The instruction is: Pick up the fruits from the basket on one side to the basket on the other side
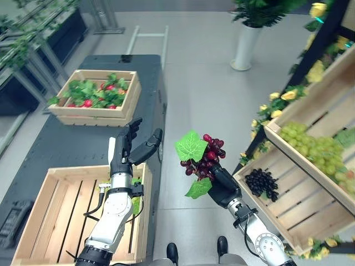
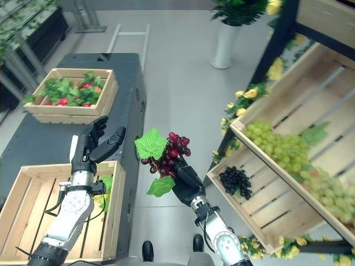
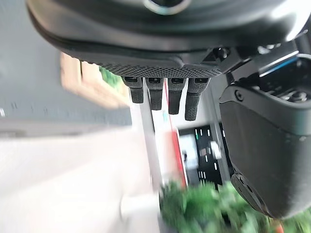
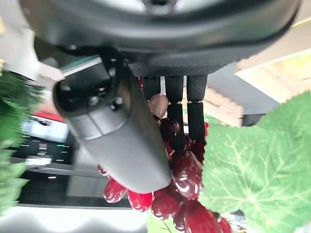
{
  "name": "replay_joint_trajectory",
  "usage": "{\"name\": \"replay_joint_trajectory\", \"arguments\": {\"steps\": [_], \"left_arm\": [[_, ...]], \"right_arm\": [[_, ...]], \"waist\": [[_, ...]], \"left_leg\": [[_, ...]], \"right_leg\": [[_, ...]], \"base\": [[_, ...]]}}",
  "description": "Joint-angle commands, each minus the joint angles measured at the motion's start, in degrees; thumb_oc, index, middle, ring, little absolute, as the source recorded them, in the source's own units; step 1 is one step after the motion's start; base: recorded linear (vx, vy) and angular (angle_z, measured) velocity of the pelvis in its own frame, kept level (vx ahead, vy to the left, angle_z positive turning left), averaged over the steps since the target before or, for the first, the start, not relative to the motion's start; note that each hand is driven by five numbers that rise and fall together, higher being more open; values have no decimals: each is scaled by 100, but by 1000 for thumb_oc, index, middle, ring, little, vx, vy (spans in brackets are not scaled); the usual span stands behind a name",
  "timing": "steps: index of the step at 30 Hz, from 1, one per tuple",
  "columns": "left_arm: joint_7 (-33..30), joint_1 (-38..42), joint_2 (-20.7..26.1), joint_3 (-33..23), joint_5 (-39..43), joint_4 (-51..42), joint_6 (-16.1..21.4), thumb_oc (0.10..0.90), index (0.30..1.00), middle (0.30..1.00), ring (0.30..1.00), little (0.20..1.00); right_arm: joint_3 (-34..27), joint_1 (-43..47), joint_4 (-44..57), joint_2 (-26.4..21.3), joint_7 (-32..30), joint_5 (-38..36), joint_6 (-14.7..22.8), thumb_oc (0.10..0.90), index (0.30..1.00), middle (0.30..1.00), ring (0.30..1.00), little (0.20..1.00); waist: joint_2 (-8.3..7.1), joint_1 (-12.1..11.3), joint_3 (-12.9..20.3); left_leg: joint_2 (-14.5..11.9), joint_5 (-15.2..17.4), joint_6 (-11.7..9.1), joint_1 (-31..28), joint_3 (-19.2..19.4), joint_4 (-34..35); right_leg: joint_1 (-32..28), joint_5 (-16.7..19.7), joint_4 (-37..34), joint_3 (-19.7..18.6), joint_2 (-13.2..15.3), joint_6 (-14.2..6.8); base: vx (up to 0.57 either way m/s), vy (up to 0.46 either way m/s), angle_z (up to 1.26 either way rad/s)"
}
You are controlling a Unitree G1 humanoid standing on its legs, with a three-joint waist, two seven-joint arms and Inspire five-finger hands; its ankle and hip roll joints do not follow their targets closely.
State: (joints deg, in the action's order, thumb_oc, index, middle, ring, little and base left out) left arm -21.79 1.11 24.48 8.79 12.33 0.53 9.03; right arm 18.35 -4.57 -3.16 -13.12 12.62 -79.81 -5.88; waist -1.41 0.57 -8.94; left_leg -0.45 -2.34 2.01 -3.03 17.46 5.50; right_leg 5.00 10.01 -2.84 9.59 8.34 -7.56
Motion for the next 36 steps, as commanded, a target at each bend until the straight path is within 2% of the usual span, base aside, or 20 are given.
{"name": "replay_joint_trajectory", "arguments": {"steps": [1,4,7,9,11,12,13,14,15,16,18,20,21,22,25,27,29,36], "left_arm": [[-84,890,106,-29,179,-138,759,800,900,900,900,900],[-65,847,49,9,202,-199,684,800,900,900,900,900],[-50,793,-55,59,256,-226,694,800,900,900,900,900],[-160,844,-95,138,184,-202,763,800,900,900,900,900],[-227,903,-83,177,253,-190,720,800,900,900,900,900],[-267,915,-77,178,296,-205,696,800,900,900,900,900],[-309,893,-69,173,297,-203,702,800,900,900,900,900],[-318,875,-69,173,314,-206,707,800,900,900,900,900],[-440,757,-43,114,344,-272,734,800,900,900,900,900],[-464,680,-35,48,355,-312,774,800,900,900,900,900],[-387,673,-22,-47,433,-364,829,800,900,900,900,900],[-303,776,29,-12,632,-318,999,800,900,900,900,900],[-262,866,24,33,644,-300,1199,800,900,900,900,900],[-264,876,21,44,640,-299,1228,800,900,900,900,900],[-234,1024,-2,184,773,-244,1509,800,900,900,900,900],[-249,1098,-17,220,781,-203,1552,800,900,900,900,900],[-292,1386,-88,295,932,-64,1670,800,900,900,900,900],[-417,1786,-150,419,1000,44,1921,800,900,900,900,900]], "right_arm": [[-168,686,587,287,631,-576,107,400,300,300,300,300],[-104,627,560,304,734,-546,103,400,300,300,300,300],[11,611,502,372,773,-516,78,400,300,300,300,300],[72,742,404,398,777,-516,52,400,300,300,300,300],[68,851,331,365,721,-604,35,400,300,300,300,300],[69,905,316,351,684,-622,18,400,300,300,300,300],[46,962,278,334,648,-668,-24,400,300,300,300,300],[29,976,265,329,640,-684,-41,400,300,300,300,300],[45,1053,236,300,608,-663,-167,400,300,300,300,300],[47,1143,174,245,598,-682,-236,400,300,300,300,300],[-17,1307,21,158,699,-670,-204,400,300,300,300,300],[-51,1385,2,123,709,-660,-43,400,300,300,300,300],[-118,1467,-12,91,704,-683,86,400,300,300,300,300],[-126,1483,-25,89,710,-682,95,400,300,300,300,300],[-286,1775,-290,52,765,-663,365,400,300,300,300,300],[-372,1889,-401,40,779,-695,389,400,300,300,300,300],[-697,2412,-792,-97,711,-758,596,400,300,300,300,300],[-1025,2940,-1112,-281,537,-785,891,400,300,300,300,300]], "waist": [[226,-127,36],[185,-273,47],[101,-481,78],[38,-559,36],[22,-583,-7],[5,-610,-31],[-33,-655,-50],[-48,-674,-58],[-100,-784,-92],[-102,-823,-113],[-23,-807,-213],[24,-755,-411],[62,-719,-565],[70,-714,-585],[166,-668,-806],[192,-660,-866],[296,-613,-1091],[374,-543,-1494]], "left_leg": [[189,311,-38,140,-152,-133],[99,277,-69,269,-112,-216],[38,200,-137,367,-123,-181],[-9,161,-184,404,-202,-145],[-44,143,-216,454,-373,-170],[-47,139,-228,481,-576,-189],[-31,142,-265,566,-956,-279],[-23,148,-278,595,-1103,-317],[47,212,-310,686,-1862,-536],[40,217,-338,729,-2084,-594],[-90,70,-403,815,-1988,-487],[-113,-15,-465,958,-1987,-551],[-119,-41,-492,1065,-2011,-635],[-120,-44,-493,1077,-2010,-639],[-89,-66,-486,1218,-2022,-666],[-72,-74,-481,1269,-2041,-674],[0,-76,-474,1446,-2057,-712],[72,-58,-504,1930,-2016,-1116]], "right_leg": [[117,-481,1302,523,334,-299],[-89,-686,1239,807,420,-193],[-468,-720,670,1113,534,-189],[-589,-722,318,1140,404,-230],[-569,-795,307,1038,262,-173],[-544,-835,315,948,181,-124],[-507,-864,320,798,88,-65],[-495,-873,325,740,62,-48],[-424,-894,365,437,-4,20],[-365,-927,410,311,-41,68],[-188,-1048,646,324,-125,171],[7,-1060,823,378,-129,201],[82,-1071,897,396,-133,231],[92,-1077,909,400,-132,236],[281,-1100,1017,397,-141,271],[347,-1102,1055,399,-144,280],[572,-1119,1158,381,-163,321],[1026,-1138,1467,313,-190,374]], "base": [[-108,-30,-49],[-107,-176,-43],[-118,-261,-40],[-139,-335,-33],[-95,-260,-37],[-64,-224,-23],[-50,-200,-25],[-31,-161,-33],[-29,-76,-42],[-78,-35,-98],[-132,8,-116],[-193,10,-14],[-163,8,10],[-117,8,15],[-115,20,8],[-98,14,-1],[-148,18,-1],[-79,-6,-2]]}}
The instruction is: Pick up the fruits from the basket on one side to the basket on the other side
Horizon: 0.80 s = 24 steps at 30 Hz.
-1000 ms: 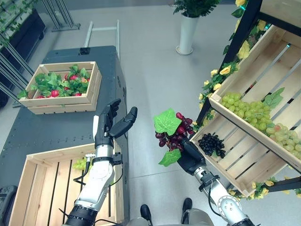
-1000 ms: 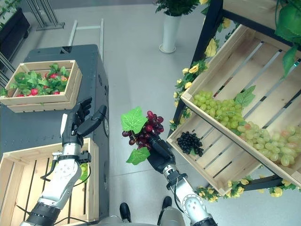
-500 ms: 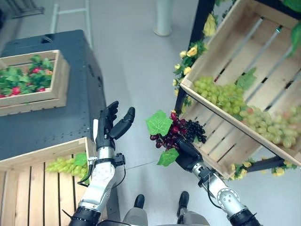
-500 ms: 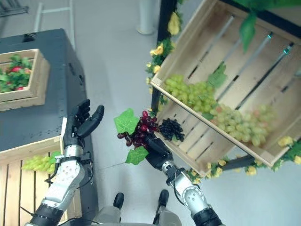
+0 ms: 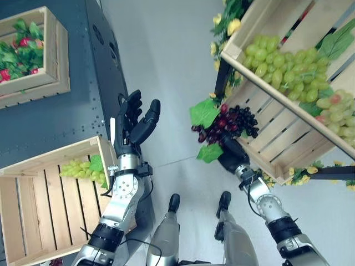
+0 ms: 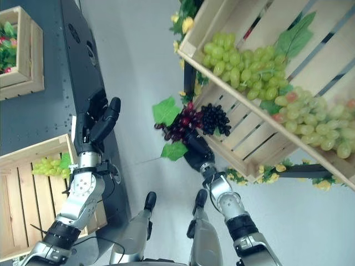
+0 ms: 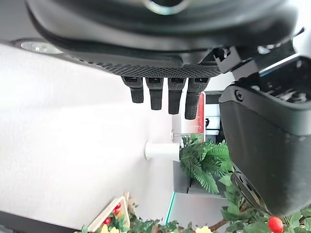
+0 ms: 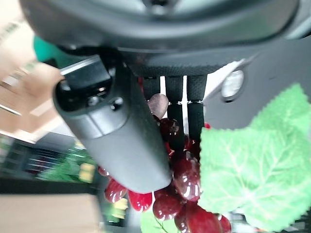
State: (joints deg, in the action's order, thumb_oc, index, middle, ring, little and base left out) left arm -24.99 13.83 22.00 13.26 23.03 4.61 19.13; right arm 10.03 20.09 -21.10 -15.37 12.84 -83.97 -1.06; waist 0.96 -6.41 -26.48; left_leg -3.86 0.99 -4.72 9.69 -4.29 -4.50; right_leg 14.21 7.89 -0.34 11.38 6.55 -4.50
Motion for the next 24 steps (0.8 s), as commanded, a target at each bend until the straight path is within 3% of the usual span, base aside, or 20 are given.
{"name": "replay_joint_trajectory", "arguments": {"steps": [1,12,24], "left_arm": [[-121,554,88,-8,-67,-357,935,800,900,900,900,900],[-238,1028,19,99,-186,-133,1190,800,900,900,900,900],[-211,1320,81,175,2,8,1043,800,900,900,900,900]], "right_arm": [[-217,519,628,-64,525,-356,464,400,300,300,300,300],[-506,1195,236,-240,442,-496,954,400,300,300,300,300],[-951,1805,-708,-647,-288,-297,1522,400,300,300,300,300]], "waist": [[144,163,217],[142,187,-287],[107,90,-332]], "left_leg": [[413,-387,169,703,174,-150],[414,-375,179,1117,314,-410],[445,-317,211,1304,343,-503]], "right_leg": [[148,-930,1244,131,-9,72],[498,-886,1362,128,-49,70],[698,-868,1431,181,-10,21]], "base": [[-33,-10,-2],[-21,-12,-1],[5,-6,1]]}}
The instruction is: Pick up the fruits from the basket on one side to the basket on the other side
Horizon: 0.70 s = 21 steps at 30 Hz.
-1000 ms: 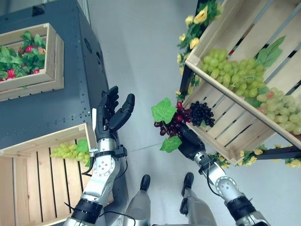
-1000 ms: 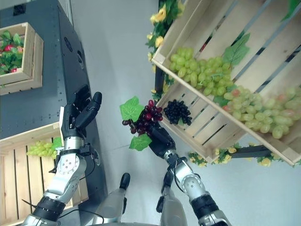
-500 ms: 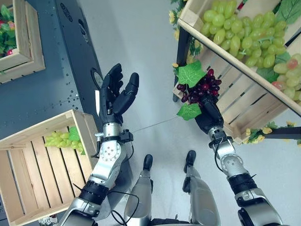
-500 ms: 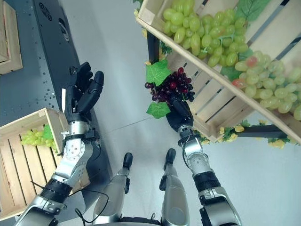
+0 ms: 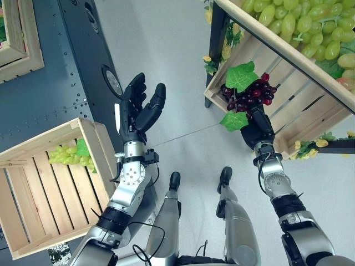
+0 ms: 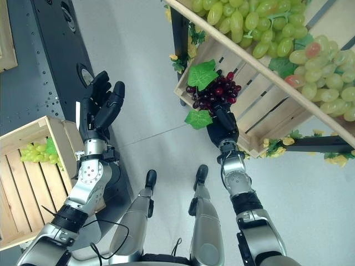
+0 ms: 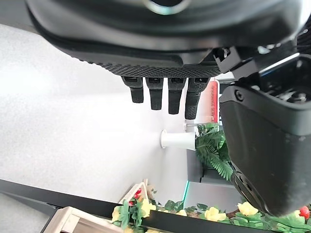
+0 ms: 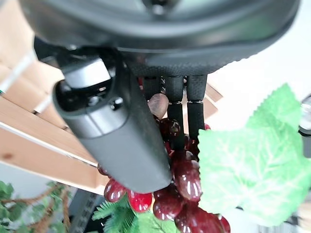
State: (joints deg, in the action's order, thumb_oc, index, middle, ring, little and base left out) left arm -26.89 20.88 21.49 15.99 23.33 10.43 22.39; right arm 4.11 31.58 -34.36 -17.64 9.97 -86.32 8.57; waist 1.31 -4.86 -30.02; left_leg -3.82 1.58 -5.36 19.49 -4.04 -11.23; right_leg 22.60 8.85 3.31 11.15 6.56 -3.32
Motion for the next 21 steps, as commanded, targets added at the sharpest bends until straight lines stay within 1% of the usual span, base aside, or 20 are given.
{"name": "replay_joint_trajectory", "arguments": {"steps": [1,4,5,7,8,9,10,13,18,19,20,21], "left_arm": [[57,645,158,-105,30,-554,699,800,900,900,900,900],[104,701,200,-56,53,-527,677,800,900,900,900,900],[121,742,235,-36,115,-499,672,800,900,900,900,900],[135,771,241,-30,138,-487,650,800,900,900,900,900],[162,790,250,-20,145,-468,636,800,900,900,900,900],[172,792,250,-18,149,-462,634,800,900,900,900,900],[177,823,252,9,161,-431,603,800,900,900,900,900],[224,846,306,17,202,-417,552,800,900,900,900,900],[267,844,407,67,268,-424,498,800,900,900,900,900],[296,829,425,70,279,-422,503,800,900,900,900,900],[341,816,451,67,307,-426,504,800,900,900,900,900],[338,807,464,77,305,-449,492,800,900,900,900,900]], "right_arm": [[-414,758,459,-508,-117,21,644,400,300,300,300,300],[-417,945,316,-666,-373,487,880,400,300,300,300,300],[-385,1096,255,-800,-653,1001,924,400,300,300,300,300],[-366,1193,194,-897,-801,1370,921,400,300,300,300,300],[-328,1263,125,-1009,-1029,1832,982,400,300,300,300,300],[-314,1284,103,-1046,-1125,1999,1008,400,300,300,300,300],[-231,1418,48,-1236,-1578,2576,1043,400,300,300,300,300],[-202,1559,-64,-1487,-2175,3262,1052,400,300,300,300,300],[41,1833,-214,-1892,-3153,4515,822,400,300,300,300,300],[89,1866,-235,-1965,-3288,4881,714,562,542,542,542,542],[195,1935,-267,-2086,-3498,5261,569,800,900,900,900,900],[249,1971,-265,-2143,-3613,5426,472,800,900,900,900,900]], "waist": [[68,-84,22],[68,-110,22],[66,-126,22],[63,-135,22],[54,-144,22],[51,-147,22],[29,-160,22],[-7,-176,22],[-57,-212,22],[-68,-216,22],[-81,-227,22],[-89,-233,22]], "left_leg": [[440,-373,284,316,326,198],[444,-380,297,296,335,258],[450,-393,304,282,342,303],[457,-391,310,278,341,305],[462,-383,313,270,340,300],[463,-381,315,269,343,299],[474,-377,319,275,345,284],[473,-366,334,259,356,297],[469,-337,367,280,347,264],[471,-334,373,290,343,254],[472,-334,381,302,346,248],[469,-332,383,309,345,240]], "right_leg": [[-147,-948,1032,211,-3,-108],[-138,-917,997,219,2,-124],[-134,-892,970,223,4,-136],[-131,-885,968,227,9,-142],[-129,-881,976,231,19,-151],[-127,-880,980,233,22,-153],[-119,-870,989,241,37,-164],[-105,-867,1010,250,36,-181],[-64,-853,1054,276,38,-206],[-54,-847,1061,279,36,-211],[-40,-834,1065,293,40,-218],[-33,-828,1068,299,43,-222]], "base": [[0,0,0],[0,0,0],[0,0,0],[16,3,0],[0,0,0],[46,6,0],[39,2,1],[15,-1,0],[11,-15,1],[20,-35,6],[16,-31,6],[18,-27,5]]}}
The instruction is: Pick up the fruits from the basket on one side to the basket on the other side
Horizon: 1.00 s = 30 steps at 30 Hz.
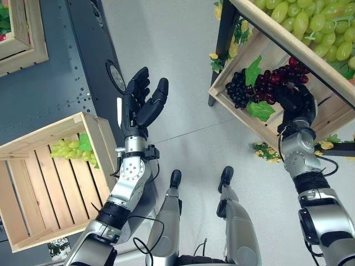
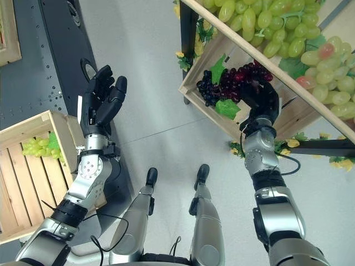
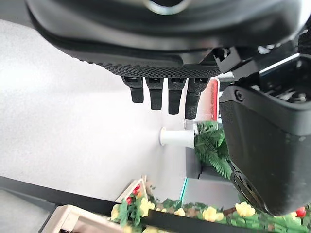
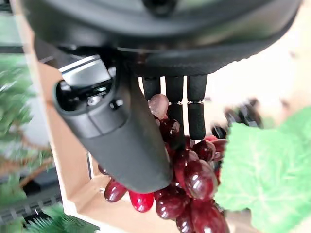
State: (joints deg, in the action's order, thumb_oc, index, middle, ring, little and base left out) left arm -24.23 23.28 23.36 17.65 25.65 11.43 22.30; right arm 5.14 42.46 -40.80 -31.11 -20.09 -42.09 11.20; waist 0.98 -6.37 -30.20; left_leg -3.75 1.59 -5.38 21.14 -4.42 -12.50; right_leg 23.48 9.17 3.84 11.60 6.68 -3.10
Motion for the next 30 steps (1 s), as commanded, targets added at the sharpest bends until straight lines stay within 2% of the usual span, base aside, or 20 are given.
{"name": "replay_joint_trajectory", "arguments": {"steps": [1,4,7,9,15,18,19,22,23,25,30], "left_arm": [[63,544,281,-81,52,-600,469,800,900,900,900,900],[95,484,322,-81,77,-654,447,800,900,900,900,900],[153,427,351,-66,63,-733,457,800,900,900,900,900],[164,417,387,-60,89,-743,457,800,900,900,900,900],[237,326,485,-117,77,-889,379,800,900,900,900,900],[308,271,567,-219,90,-983,298,800,900,900,900,900],[335,256,587,-251,88,-1010,275,800,900,900,900,900],[363,225,632,-306,71,-1071,207,800,900,900,900,900],[365,216,626,-337,46,-1057,201,800,900,900,900,900],[356,208,594,-360,14,-1045,178,800,900,900,900,900],[318,83,447,-482,-69,-1009,172,800,900,900,900,900]], "right_arm": [[238,928,378,-880,-832,1213,88,800,900,900,900,900],[339,1020,329,-1024,-1236,1589,-133,800,900,900,900,900],[525,1215,171,-1235,-2121,2054,-608,800,900,900,900,900],[552,1278,123,-1286,-2305,2026,-824,800,900,900,900,900],[810,1296,-70,-1378,-2042,1681,-1908,800,900,900,900,900],[953,1104,-250,-1420,-1840,1357,-2565,800,900,900,900,900],[975,1057,-291,-1422,-1824,1219,-2581,800,900,900,900,900],[906,959,-307,-1342,-1744,1033,-2309,800,900,900,900,900],[888,945,-216,-1252,-1547,1007,-2063,800,900,900,900,900],[868,941,-85,-1171,-1404,925,-1878,800,900,900,900,900],[516,466,771,-763,-555,649,-841,800,900,900,900,900]], "waist": [[-64,-90,41],[-81,-100,41],[-95,-131,41],[-100,-136,41],[-159,-166,41],[-263,-172,41],[-288,-176,41],[-348,-190,41],[-366,-204,41],[-372,-215,41],[-321,-202,41]], "left_leg": [[460,-330,387,161,376,351],[451,-314,393,161,375,333],[446,-303,418,187,374,333],[447,-289,425,202,374,315],[423,-262,434,200,385,267],[379,-244,434,132,380,289],[366,-240,438,110,372,298],[335,-233,446,-10,370,354],[329,-227,445,-88,362,371],[328,-222,444,-177,362,393],[314,-223,417,-623,419,549]], "right_leg": [[-110,-852,1015,254,30,-244],[-120,-851,1016,265,22,-247],[-90,-840,1019,262,12,-262],[-75,-844,1036,263,13,-269],[-95,-829,1040,277,22,-270],[-185,-810,969,273,-7,-264],[-208,-803,957,274,-19,-262],[-323,-796,913,286,-44,-265],[-403,-805,900,294,-53,-266],[-484,-821,895,293,-52,-265],[-886,-900,869,338,2,-275]], "base": [[25,-24,4],[22,-20,7],[4,-5,1],[0,0,0],[0,0,0],[20,-43,-1],[21,-49,-2],[12,-23,0],[0,0,0],[0,0,0],[44,70,0]]}}
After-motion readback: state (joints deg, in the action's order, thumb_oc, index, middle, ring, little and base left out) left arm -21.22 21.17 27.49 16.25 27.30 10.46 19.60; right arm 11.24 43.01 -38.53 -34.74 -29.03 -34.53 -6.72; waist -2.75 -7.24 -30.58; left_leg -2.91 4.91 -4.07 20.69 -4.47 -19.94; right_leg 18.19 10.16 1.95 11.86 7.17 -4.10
